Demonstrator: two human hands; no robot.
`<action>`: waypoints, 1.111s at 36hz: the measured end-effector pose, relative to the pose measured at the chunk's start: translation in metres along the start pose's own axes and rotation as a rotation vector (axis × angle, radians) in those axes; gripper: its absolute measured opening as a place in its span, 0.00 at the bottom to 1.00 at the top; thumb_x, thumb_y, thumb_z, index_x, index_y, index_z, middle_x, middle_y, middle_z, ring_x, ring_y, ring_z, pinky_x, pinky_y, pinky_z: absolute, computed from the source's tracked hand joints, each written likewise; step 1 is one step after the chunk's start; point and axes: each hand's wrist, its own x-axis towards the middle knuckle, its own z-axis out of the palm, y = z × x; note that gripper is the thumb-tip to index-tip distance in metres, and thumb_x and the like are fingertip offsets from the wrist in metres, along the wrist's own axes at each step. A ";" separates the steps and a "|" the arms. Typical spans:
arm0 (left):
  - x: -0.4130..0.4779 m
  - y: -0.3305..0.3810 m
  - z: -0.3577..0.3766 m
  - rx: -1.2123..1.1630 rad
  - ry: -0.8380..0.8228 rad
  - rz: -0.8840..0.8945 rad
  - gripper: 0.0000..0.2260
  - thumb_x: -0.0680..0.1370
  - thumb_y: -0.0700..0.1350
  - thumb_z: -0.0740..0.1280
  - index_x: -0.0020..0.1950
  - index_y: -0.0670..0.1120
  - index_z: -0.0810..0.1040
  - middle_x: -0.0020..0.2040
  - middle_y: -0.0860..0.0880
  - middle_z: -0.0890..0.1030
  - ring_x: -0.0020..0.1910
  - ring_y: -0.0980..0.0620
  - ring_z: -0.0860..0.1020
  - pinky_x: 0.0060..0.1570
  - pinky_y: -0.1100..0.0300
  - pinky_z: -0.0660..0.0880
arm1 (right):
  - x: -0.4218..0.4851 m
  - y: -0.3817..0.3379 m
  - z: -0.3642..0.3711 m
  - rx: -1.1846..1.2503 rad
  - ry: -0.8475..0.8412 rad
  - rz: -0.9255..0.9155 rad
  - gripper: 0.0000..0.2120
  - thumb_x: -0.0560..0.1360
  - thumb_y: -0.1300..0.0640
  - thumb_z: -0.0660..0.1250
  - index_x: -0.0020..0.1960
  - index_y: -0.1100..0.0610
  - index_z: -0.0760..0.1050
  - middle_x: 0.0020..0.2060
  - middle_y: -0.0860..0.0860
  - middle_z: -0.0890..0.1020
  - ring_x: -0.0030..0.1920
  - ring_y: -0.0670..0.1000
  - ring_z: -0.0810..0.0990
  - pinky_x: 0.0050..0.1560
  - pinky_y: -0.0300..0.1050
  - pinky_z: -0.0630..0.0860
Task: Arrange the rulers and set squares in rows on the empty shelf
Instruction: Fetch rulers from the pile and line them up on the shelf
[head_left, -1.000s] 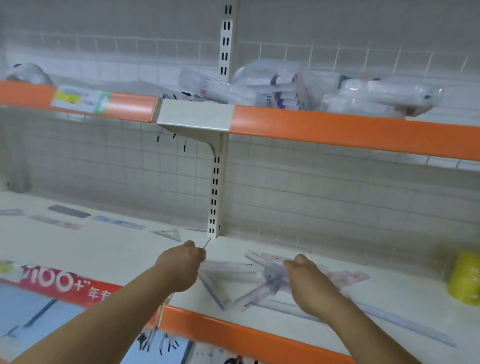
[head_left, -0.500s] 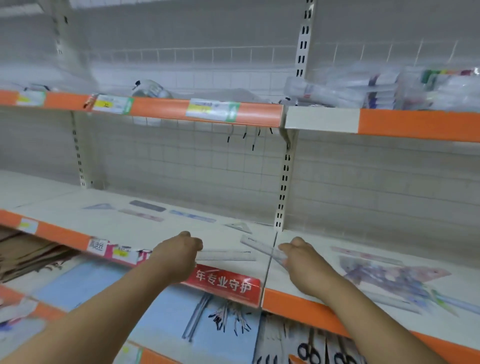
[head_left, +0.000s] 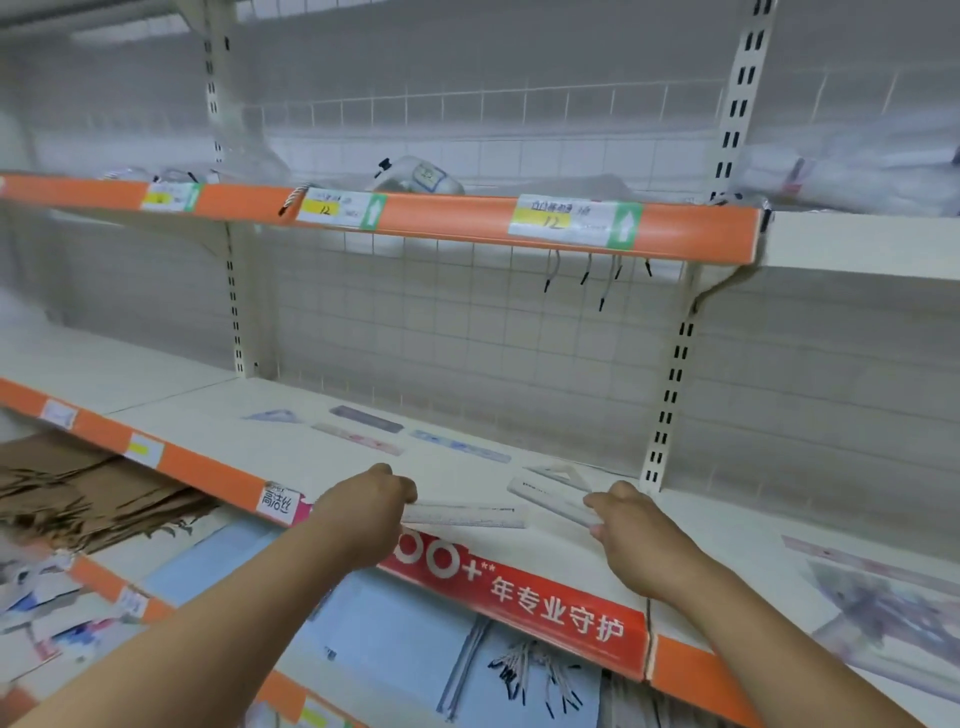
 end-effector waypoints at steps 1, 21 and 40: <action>0.006 -0.005 0.000 0.006 0.001 -0.004 0.19 0.80 0.41 0.63 0.71 0.49 0.69 0.64 0.47 0.71 0.59 0.46 0.76 0.57 0.58 0.73 | 0.009 -0.002 0.001 0.001 0.003 -0.006 0.15 0.82 0.56 0.54 0.68 0.55 0.67 0.59 0.52 0.69 0.59 0.52 0.69 0.60 0.48 0.71; 0.116 -0.089 0.002 0.071 -0.015 -0.057 0.18 0.80 0.43 0.63 0.70 0.51 0.70 0.63 0.48 0.71 0.58 0.46 0.76 0.57 0.56 0.73 | 0.152 -0.055 0.036 0.055 -0.016 -0.089 0.12 0.80 0.60 0.55 0.60 0.52 0.70 0.52 0.49 0.67 0.56 0.51 0.69 0.56 0.47 0.72; 0.189 -0.218 0.030 0.057 -0.060 0.104 0.20 0.79 0.38 0.62 0.70 0.51 0.70 0.64 0.48 0.70 0.59 0.47 0.76 0.54 0.56 0.72 | 0.213 -0.155 0.075 0.015 0.000 0.022 0.11 0.80 0.60 0.54 0.60 0.53 0.70 0.52 0.50 0.68 0.55 0.51 0.69 0.55 0.46 0.72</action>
